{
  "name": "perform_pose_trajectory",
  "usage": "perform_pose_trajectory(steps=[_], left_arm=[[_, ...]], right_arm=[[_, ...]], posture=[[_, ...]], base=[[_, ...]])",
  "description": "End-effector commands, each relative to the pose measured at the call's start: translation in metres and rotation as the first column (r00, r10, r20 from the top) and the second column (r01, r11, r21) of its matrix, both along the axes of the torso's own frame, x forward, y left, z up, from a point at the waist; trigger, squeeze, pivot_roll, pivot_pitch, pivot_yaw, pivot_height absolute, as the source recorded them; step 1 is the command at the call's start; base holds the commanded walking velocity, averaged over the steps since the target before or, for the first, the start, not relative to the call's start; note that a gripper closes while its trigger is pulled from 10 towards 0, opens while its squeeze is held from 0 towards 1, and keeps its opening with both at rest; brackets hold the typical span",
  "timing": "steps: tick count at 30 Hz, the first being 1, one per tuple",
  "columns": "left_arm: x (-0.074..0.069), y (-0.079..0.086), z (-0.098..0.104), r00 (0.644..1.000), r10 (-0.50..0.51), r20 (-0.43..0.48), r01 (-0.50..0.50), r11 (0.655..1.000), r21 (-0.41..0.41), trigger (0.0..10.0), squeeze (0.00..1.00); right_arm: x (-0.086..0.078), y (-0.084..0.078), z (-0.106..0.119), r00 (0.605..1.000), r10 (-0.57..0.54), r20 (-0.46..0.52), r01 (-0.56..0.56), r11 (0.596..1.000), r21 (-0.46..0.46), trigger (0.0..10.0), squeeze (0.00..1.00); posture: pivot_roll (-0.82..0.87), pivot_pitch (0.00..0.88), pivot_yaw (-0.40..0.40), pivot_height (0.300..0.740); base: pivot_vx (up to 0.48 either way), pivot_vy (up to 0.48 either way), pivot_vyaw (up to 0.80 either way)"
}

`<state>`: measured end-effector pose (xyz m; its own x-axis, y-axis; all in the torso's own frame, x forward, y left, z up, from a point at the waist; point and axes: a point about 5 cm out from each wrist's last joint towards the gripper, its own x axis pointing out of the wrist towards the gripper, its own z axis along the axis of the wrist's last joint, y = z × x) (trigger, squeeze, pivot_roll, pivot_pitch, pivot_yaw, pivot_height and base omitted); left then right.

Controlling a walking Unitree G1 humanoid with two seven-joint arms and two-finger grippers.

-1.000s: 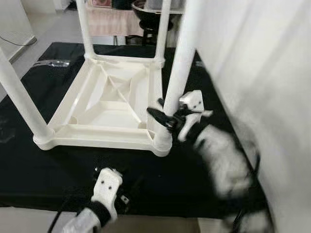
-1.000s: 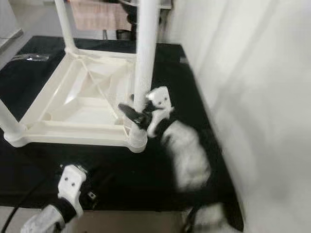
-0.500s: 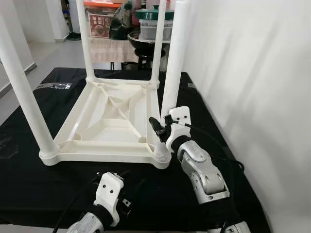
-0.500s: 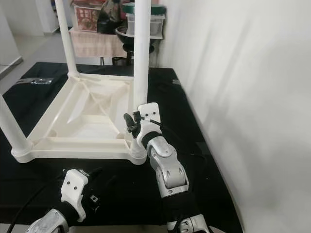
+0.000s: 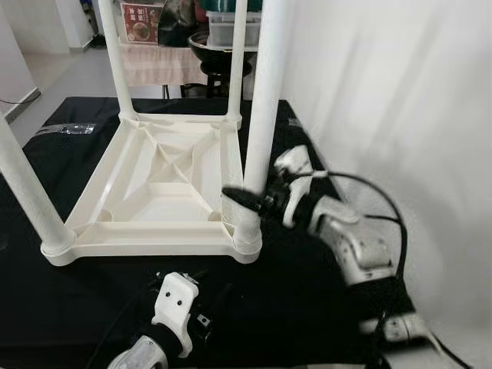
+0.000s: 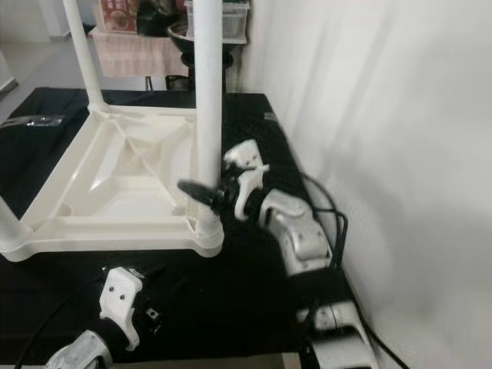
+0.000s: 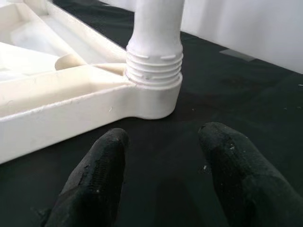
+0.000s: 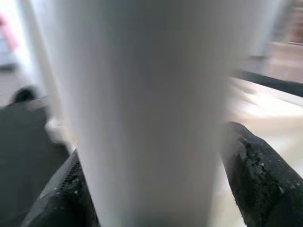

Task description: Building children table

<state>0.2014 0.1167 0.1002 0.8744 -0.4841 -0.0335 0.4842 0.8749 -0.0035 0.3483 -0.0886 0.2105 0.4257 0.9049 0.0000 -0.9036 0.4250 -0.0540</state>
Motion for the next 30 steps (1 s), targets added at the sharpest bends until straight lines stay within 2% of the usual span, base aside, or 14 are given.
perform_pose_trajectory(steps=[1, 2, 3, 6, 7, 15, 20, 22, 24, 25, 26, 28, 29, 30], left_arm=[[0.0, -0.002, -0.004, 1.0, 0.001, -0.01, -0.001, 1.0, -0.004, 10.0, 0.0], [0.0, -0.002, -0.004, 1.0, 0.001, -0.01, -0.001, 1.0, -0.004, 10.0, 0.0], [0.0, -0.003, -0.004, 1.0, 0.003, -0.007, -0.003, 1.0, -0.004, 10.0, 0.0], [0.001, -0.003, -0.004, 1.0, 0.004, -0.006, -0.004, 1.0, -0.004, 10.0, 0.0], [0.002, -0.003, -0.004, 1.0, 0.006, -0.005, -0.006, 1.0, -0.004, 10.0, 0.0], [0.005, -0.004, -0.005, 1.0, 0.007, -0.003, -0.007, 1.0, -0.006, 10.0, 0.0], [0.007, -0.005, -0.005, 1.0, 0.008, 0.0, -0.008, 1.0, -0.012, 10.0, 0.0], [0.008, -0.004, -0.005, 1.0, 0.007, -0.001, -0.007, 1.0, -0.015, 10.0, 0.0], [0.007, -0.004, -0.006, 1.0, 0.006, -0.002, -0.006, 1.0, -0.018, 10.0, 0.0], [0.007, -0.004, -0.006, 1.0, 0.006, -0.002, -0.006, 1.0, -0.018, 10.0, 0.0], [0.007, -0.003, -0.006, 1.0, 0.006, -0.003, -0.006, 1.0, -0.018, 10.0, 0.0], [0.007, -0.003, -0.006, 1.0, 0.006, -0.003, -0.006, 1.0, -0.018, 10.0, 0.0], [0.007, -0.002, -0.006, 1.0, 0.006, -0.003, -0.006, 1.0, -0.019, 10.0, 0.0], [0.008, 0.0, -0.006, 1.0, 0.007, -0.005, -0.007, 1.0, -0.02, 10.0, 0.0]], right_arm=[[0.001, 0.002, -0.003, 0.992, 0.127, -0.015, -0.127, 0.991, -0.036, 10.0, 0.0], [0.001, 0.002, -0.003, 0.992, 0.127, -0.015, -0.127, 0.991, -0.036, 10.0, 0.0], [0.001, 0.006, -0.001, 0.979, 0.205, -0.002, -0.205, 0.976, -0.079, 10.0, 0.0], [0.002, 0.007, -0.001, 0.974, 0.226, 0.003, -0.225, 0.969, -0.099, 10.0, 0.0], [0.006, 0.011, 0.001, 0.967, 0.251, -0.042, -0.254, 0.964, -0.078, 0.0, 0.0], [0.012, 0.016, 0.001, 0.944, 0.326, -0.05, -0.328, 0.944, -0.045, 0.0, 0.0], [0.015, 0.011, -0.002, 0.967, 0.25, -0.036, -0.251, 0.968, 0.001, 0.0, 0.0], [0.016, 0.003, -0.01, 0.993, 0.103, -0.052, -0.103, 0.995, 0.007, 0.0, 0.0], [0.011, -0.003, -0.031, 0.985, -0.138, -0.106, 0.138, 0.99, -0.014, 0.0, 0.0], [0.011, -0.003, -0.031, 0.985, -0.138, -0.106, 0.138, 0.99, -0.014, 0.0, 0.0], [0.01, -0.005, -0.045, 0.925, -0.357, -0.131, 0.353, 0.934, -0.055, 0.0, 0.0], [0.01, -0.005, -0.045, 0.925, -0.357, -0.131, 0.353, 0.934, -0.055, 0.0, 0.0], [-0.002, -0.011, -0.068, 0.748, -0.635, -0.195, 0.627, 0.772, -0.105, 0.0, 0.0], [-0.021, -0.008, -0.087, 0.671, -0.716, -0.19, 0.699, 0.697, -0.158, 0.0, 0.0]], posture=[[0.05, 0.055, -0.098, 0.74], [0.05, 0.055, -0.098, 0.74], [0.06, 0.053, -0.103, 0.74], [0.06, 0.05, -0.108, 0.74], [0.06, 0.044, -0.109, 0.74], [0.04, 0.035, -0.111, 0.74], [0.03, 0.032, -0.107, 0.74], [0.01, 0.033, -0.102, 0.74], [0.01, 0.031, -0.107, 0.74], [0.01, 0.031, -0.107, 0.74], [0.01, 0.03, -0.108, 0.74], [0.01, 0.03, -0.108, 0.74], [0.0, 0.032, -0.1, 0.74], [0.0, 0.037, -0.076, 0.74]], base=[[0.0, 0.0, 0.0], [0.0, 0.0, 0.0], [0.0, 0.0, 0.0], [0.0, 0.0, 0.0], [0.0, 0.0, 0.0], [0.0, 0.0, 0.0], [0.0, 0.0, 0.0], [0.0, 0.0, 0.0], [0.0, 0.0, 0.0], [0.0, 0.0, 0.0], [0.0, 0.0, 0.0], [0.0, 0.0, 0.0], [0.0, 0.0, 0.0], [0.0, 0.0, 0.0]])
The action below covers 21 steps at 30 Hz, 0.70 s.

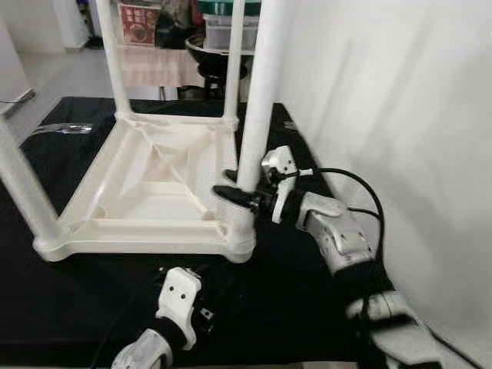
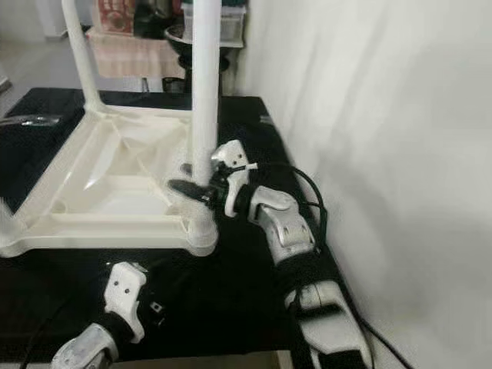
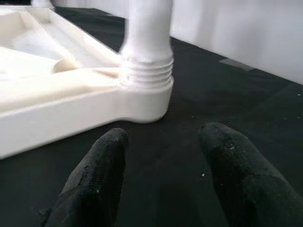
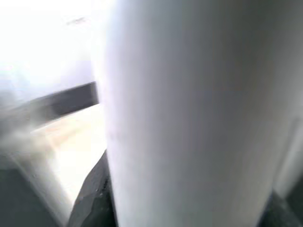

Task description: Building children table

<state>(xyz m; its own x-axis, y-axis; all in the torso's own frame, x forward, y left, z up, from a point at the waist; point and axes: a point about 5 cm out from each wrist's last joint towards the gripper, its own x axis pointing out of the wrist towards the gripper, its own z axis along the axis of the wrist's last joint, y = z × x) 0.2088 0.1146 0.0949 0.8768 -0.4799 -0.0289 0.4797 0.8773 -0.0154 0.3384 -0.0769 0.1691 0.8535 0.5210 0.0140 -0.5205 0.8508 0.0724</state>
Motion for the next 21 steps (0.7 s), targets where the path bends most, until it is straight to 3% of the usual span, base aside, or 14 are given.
perform_pose_trajectory(steps=[1, 3, 5, 11, 12, 14, 15, 19, 20, 21], left_arm=[[0.002, 0.002, -0.002, 1.0, -0.001, -0.005, 0.001, 1.0, -0.004, 10.0, 0.0], [0.004, 0.002, -0.003, 1.0, -0.005, -0.007, 0.005, 1.0, 0.0, 10.0, 0.0], [0.007, 0.003, -0.005, 1.0, -0.008, -0.015, 0.008, 1.0, -0.008, 10.0, 0.0], [0.01, 0.004, -0.007, 1.0, 0.0, -0.016, 0.0, 1.0, -0.009, 10.0, 0.0], [0.011, 0.004, -0.007, 1.0, 0.0, -0.018, 0.0, 1.0, -0.012, 10.0, 0.0], [0.012, 0.004, -0.008, 1.0, -0.003, -0.023, 0.002, 1.0, -0.024, 10.0, 0.0], [0.012, 0.004, -0.008, 1.0, -0.006, -0.025, 0.006, 1.0, -0.029, 10.0, 0.0], [0.014, 0.003, -0.009, 0.999, -0.015, -0.03, 0.014, 0.999, -0.036, 10.0, 0.0], [0.014, 0.003, -0.009, 0.999, -0.015, -0.03, 0.014, 0.999, -0.036, 10.0, 0.0], [0.015, 0.002, -0.01, 0.999, -0.028, -0.036, 0.027, 0.999, -0.043, 10.0, 0.0]], right_arm=[[-0.019, -0.013, -0.056, 0.947, -0.237, -0.215, 0.211, 0.968, -0.139, 0.0, 0.0], [-0.023, -0.001, -0.062, 0.959, -0.174, -0.223, 0.151, 0.981, -0.119, 0.0, 0.0], [-0.015, 0.006, -0.053, 0.975, -0.131, -0.18, 0.107, 0.985, -0.137, 0.0, 0.0], [-0.007, 0.014, -0.042, 0.985, -0.075, -0.155, 0.049, 0.985, -0.166, 0.0, 0.0], [-0.007, 0.016, -0.038, 0.987, -0.046, -0.152, 0.02, 0.986, -0.167, 10.0, 0.0], [-0.007, 0.022, -0.029, 0.987, 0.066, -0.143, -0.086, 0.987, -0.139, 10.0, 0.01], [-0.006, 0.023, -0.021, 0.983, 0.132, -0.129, -0.145, 0.984, -0.102, 10.0, 1.0], [0.0, 0.023, 0.0, 0.945, 0.323, -0.047, -0.326, 0.943, -0.065, 10.0, 1.0], [0.0, 0.023, 0.0, 0.945, 0.323, -0.047, -0.326, 0.943, -0.065, 10.0, 1.0], [0.003, 0.018, 0.011, 0.887, 0.462, 0.003, -0.46, 0.883, -0.098, 10.0, 0.79]], posture=[[-0.01, 0.015, -0.063, 0.74], [-0.01, 0.015, -0.063, 0.74], [0.0, 0.002, -0.067, 0.74], [0.01, 0.0, -0.076, 0.74], [0.01, 0.0, -0.08, 0.74], [0.01, 0.0, -0.081, 0.74], [0.01, 0.0, -0.084, 0.74], [0.02, 0.0, -0.08, 0.74], [0.02, 0.0, -0.08, 0.74], [0.03, 0.0, -0.085, 0.74]], base=[[0.0, 0.0, 0.0], [0.0, 0.0, 0.0], [0.0, 0.0, 0.0], [0.0, 0.0, 0.0], [0.0, 0.0, 0.0], [0.0, 0.0, 0.0], [0.0, 0.0, 0.0], [0.0, 0.0, 0.0], [0.0, 0.0, 0.0], [0.0, 0.0, 0.0]])
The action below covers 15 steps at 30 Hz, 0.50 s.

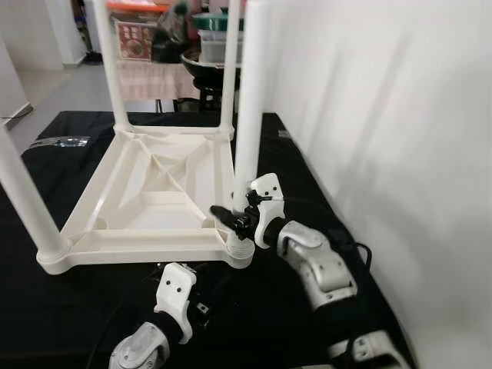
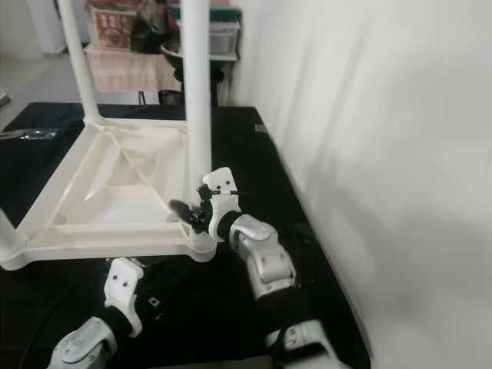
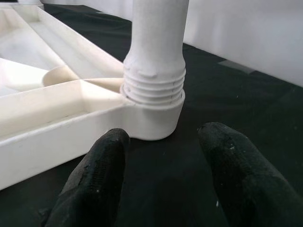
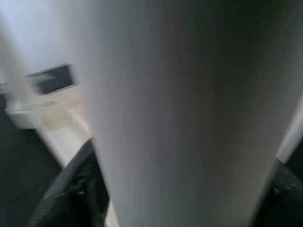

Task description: Building children table

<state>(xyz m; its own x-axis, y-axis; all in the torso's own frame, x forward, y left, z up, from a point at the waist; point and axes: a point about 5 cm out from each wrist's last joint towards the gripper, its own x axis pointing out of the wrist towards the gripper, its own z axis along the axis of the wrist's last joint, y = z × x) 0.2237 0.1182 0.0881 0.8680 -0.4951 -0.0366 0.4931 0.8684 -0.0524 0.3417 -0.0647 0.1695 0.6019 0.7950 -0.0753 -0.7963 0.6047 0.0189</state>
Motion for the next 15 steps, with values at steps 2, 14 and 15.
perform_pose_trajectory(steps=[2, 14, 15], left_arm=[[0.002, -0.003, -0.004, 0.999, -0.032, -0.018, 0.032, 0.999, -0.027, 10.0, 0.0], [-0.005, -0.013, -0.002, 0.99, -0.136, 0.035, 0.137, 0.99, -0.017, 10.0, 0.0], [-0.006, -0.012, 0.0, 0.99, -0.124, 0.062, 0.123, 0.992, 0.01, 10.0, 0.0]], right_arm=[[0.003, -0.002, 0.018, 0.96, 0.272, 0.066, -0.272, 0.962, -0.001, 10.0, 0.0], [0.019, -0.016, 0.024, 0.879, 0.475, -0.039, -0.476, 0.878, -0.041, 7.5, 0.0], [0.019, -0.015, 0.02, 0.87, 0.49, -0.06, -0.492, 0.869, -0.046, 0.0, 0.0]], posture=[[0.04, 0.0, -0.09, 0.74], [0.09, 0.0, -0.121, 0.74], [0.1, 0.0, -0.123, 0.74]], base=[[0.0, 0.0, 0.0], [0.0, 0.0, 0.0], [0.0, 0.0, 0.0]])
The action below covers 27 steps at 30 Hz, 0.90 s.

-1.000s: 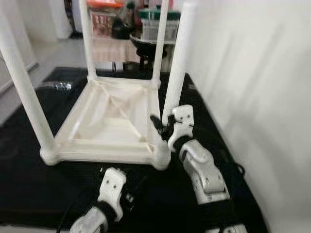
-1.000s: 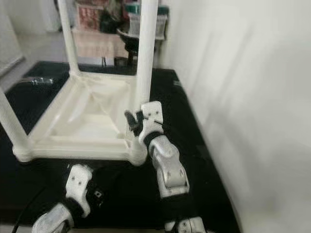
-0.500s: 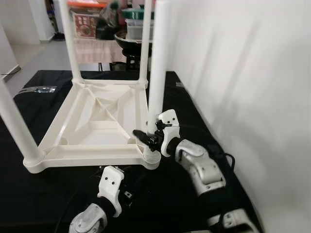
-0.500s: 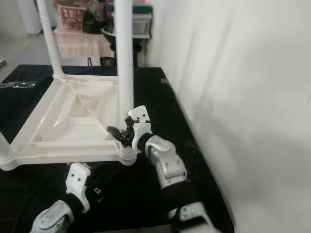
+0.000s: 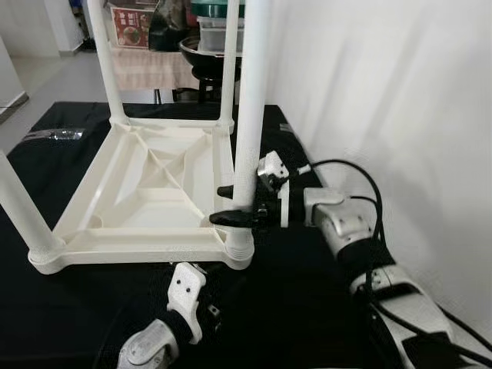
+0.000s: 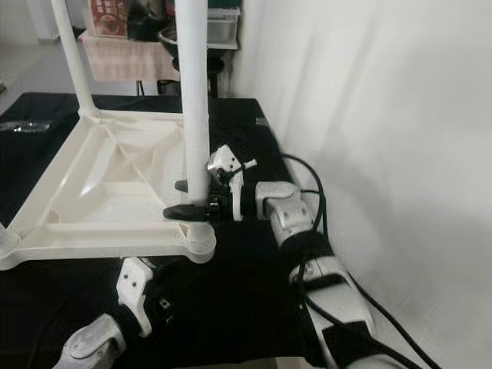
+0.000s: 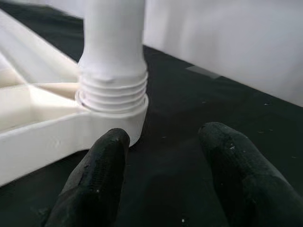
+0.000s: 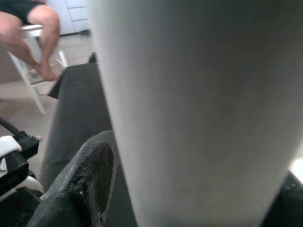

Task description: Building children table

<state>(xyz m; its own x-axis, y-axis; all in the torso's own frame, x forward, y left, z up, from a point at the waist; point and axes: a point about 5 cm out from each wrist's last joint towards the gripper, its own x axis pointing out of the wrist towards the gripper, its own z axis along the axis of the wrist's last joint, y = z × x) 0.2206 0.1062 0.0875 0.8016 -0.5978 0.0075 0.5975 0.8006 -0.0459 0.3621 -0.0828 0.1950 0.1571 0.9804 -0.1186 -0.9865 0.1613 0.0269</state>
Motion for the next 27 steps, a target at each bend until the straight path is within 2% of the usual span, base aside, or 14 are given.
perform_pose_trajectory(steps=[1, 8, 11, 12, 14, 15, 16, 17, 18, 19, 20, 21, 22, 27], left_arm=[[-0.003, 0.0, 0.001, 0.999, 0.004, 0.035, -0.005, 0.999, 0.034, 10.0, 0.0], [-0.009, 0.004, 0.006, 0.995, 0.05, 0.091, -0.057, 0.996, 0.067, 10.0, 0.0], [-0.018, 0.005, 0.007, 0.993, 0.086, 0.084, -0.09, 0.995, 0.043, 10.0, 0.0], [-0.018, 0.005, 0.007, 0.993, 0.086, 0.084, -0.09, 0.995, 0.043, 10.0, 0.0], [-0.026, 0.002, 0.007, 0.993, 0.1, 0.063, -0.101, 0.995, 0.008, 10.0, 0.0], [-0.026, 0.002, 0.007, 0.993, 0.1, 0.063, -0.101, 0.995, 0.008, 10.0, 0.0], [-0.029, 0.002, 0.007, 0.992, 0.111, 0.052, -0.111, 0.994, -0.009, 10.0, 0.0], [-0.03, 0.001, 0.007, 0.992, 0.118, 0.047, -0.118, 0.993, -0.017, 10.0, 0.0], [-0.029, 0.003, 0.006, 0.991, 0.127, 0.042, -0.126, 0.992, -0.026, 10.0, 0.0], [-0.029, 0.003, 0.006, 0.991, 0.127, 0.042, -0.126, 0.992, -0.026, 10.0, 0.0], [-0.027, 0.005, 0.004, 0.99, 0.133, 0.039, -0.132, 0.991, -0.031, 10.0, 0.0], [-0.027, 0.005, 0.004, 0.99, 0.133, 0.039, -0.132, 0.991, -0.031, 10.0, 0.0], [-0.018, 0.009, 0.002, 0.988, 0.146, 0.041, -0.146, 0.989, -0.023, 10.0, 0.0], [-0.009, 0.009, 0.005, 0.991, 0.128, 0.044, -0.127, 0.992, -0.024, 10.0, 0.0]], right_arm=[[-0.001, 0.004, -0.008, 1.0, 0.023, -0.02, -0.023, 0.999, -0.032, 0.0, 0.0], [0.0, -0.002, -0.023, 0.999, -0.018, -0.041, 0.017, 0.999, -0.032, 0.0, 0.0], [0.003, -0.014, -0.037, 0.987, -0.158, -0.035, 0.157, 0.987, -0.041, 0.0, 0.0], [0.003, -0.014, -0.037, 0.987, -0.158, -0.035, 0.157, 0.987, -0.041, 0.0, 0.0], [0.003, -0.026, -0.049, 0.95, -0.312, -0.027, 0.309, 0.948, -0.081, 0.0, 0.0], [0.003, -0.026, -0.049, 0.95, -0.312, -0.027, 0.309, 0.948, -0.081, 0.0, 0.0], [0.005, -0.032, -0.06, 0.866, -0.499, -0.03, 0.492, 0.862, -0.121, 0.0, 0.0], [0.005, -0.037, -0.066, 0.79, -0.613, -0.026, 0.603, 0.784, -0.15, 0.0, 0.0], [-0.008, -0.031, -0.079, 0.679, -0.732, -0.061, 0.718, 0.678, -0.157, 0.0, 0.0], [-0.008, -0.031, -0.079, 0.679, -0.732, -0.061, 0.718, 0.678, -0.157, 0.0, 0.0], [-0.024, -0.021, -0.087, 0.643, -0.758, -0.11, 0.743, 0.652, -0.152, 0.0, 0.0], [-0.024, -0.021, -0.087, 0.643, -0.758, -0.11, 0.743, 0.652, -0.152, 0.0, 0.0], [-0.039, -0.003, -0.093, 0.618, -0.777, -0.123, 0.765, 0.63, -0.137, 0.0, 0.0], [-0.026, 0.011, -0.086, 0.652, -0.756, -0.055, 0.748, 0.653, -0.121, 0.0, 0.0]], posture=[[0.1, 0.0, -0.122, 0.74], [0.09, 0.0, -0.113, 0.74], [0.06, 0.0, -0.103, 0.74], [0.06, 0.0, -0.103, 0.74], [0.04, 0.0, -0.104, 0.74], [0.04, 0.0, -0.104, 0.74], [0.03, 0.0, -0.103, 0.74], [0.03, 0.0, -0.103, 0.74], [0.03, 0.0, -0.099, 0.74], [0.03, 0.0, -0.099, 0.74], [0.03, 0.0, -0.099, 0.74], [0.03, 0.0, -0.099, 0.74], [0.01, 0.0, -0.065, 0.74], [0.01, 0.0, -0.061, 0.74]], base=[[0.0, 0.0, 0.0], [0.0, 0.0, 0.0], [0.0, 0.0, 0.0], [0.0, 0.0, 0.0], [0.0, 0.0, 0.0], [0.0, 0.0, 0.0], [0.0, 0.0, 0.0], [0.0, 0.0, 0.0], [0.0, 0.0, 0.0], [0.0, 0.0, 0.0], [0.0, 0.0, 0.0], [0.0, 0.0, 0.0], [0.0, 0.0, 0.0], [0.0, 0.0, 0.0]])
